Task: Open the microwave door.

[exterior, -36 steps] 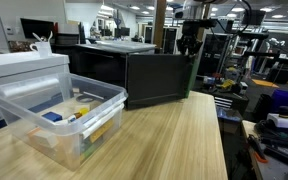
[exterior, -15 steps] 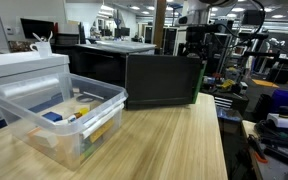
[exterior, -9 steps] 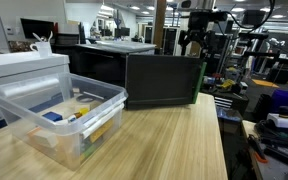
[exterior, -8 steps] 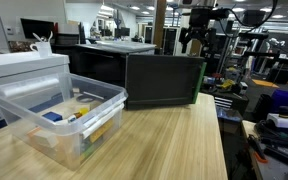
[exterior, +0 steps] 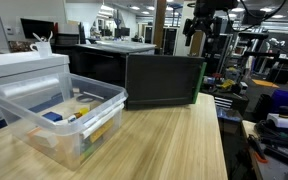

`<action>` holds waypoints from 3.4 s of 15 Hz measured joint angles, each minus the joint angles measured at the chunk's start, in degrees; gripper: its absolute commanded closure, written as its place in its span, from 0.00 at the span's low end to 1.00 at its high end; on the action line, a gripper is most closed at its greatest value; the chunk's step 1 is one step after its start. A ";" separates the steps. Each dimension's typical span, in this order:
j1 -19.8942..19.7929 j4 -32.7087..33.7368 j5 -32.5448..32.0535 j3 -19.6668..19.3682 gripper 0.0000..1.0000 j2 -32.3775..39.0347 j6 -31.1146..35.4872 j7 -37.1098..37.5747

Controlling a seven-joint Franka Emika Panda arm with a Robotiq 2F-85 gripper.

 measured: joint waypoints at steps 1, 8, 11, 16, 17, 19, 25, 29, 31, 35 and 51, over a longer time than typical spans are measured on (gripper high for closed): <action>0.01 -0.01 0.00 -0.03 0.00 0.04 0.00 0.39; 0.00 -0.50 0.00 -1.56 0.00 2.99 0.10 1.43; 0.00 -0.50 0.00 -1.97 0.00 3.81 0.10 1.42; 0.00 -0.20 0.02 -2.16 0.00 4.17 0.63 1.39; 0.00 -0.07 0.03 -2.16 0.00 4.18 0.79 1.36; 0.00 0.37 0.04 -2.16 0.00 4.22 1.24 1.33; 0.00 0.97 0.04 -2.44 0.00 5.12 2.46 1.33; 0.00 1.41 0.04 -2.73 0.00 7.11 4.19 1.23; 0.00 1.87 0.04 -2.74 0.00 8.11 4.95 1.12; 0.02 2.20 0.04 -2.59 0.00 9.13 5.40 1.12; 2.01 0.20 1.18 0.35 0.00 7.79 3.86 1.11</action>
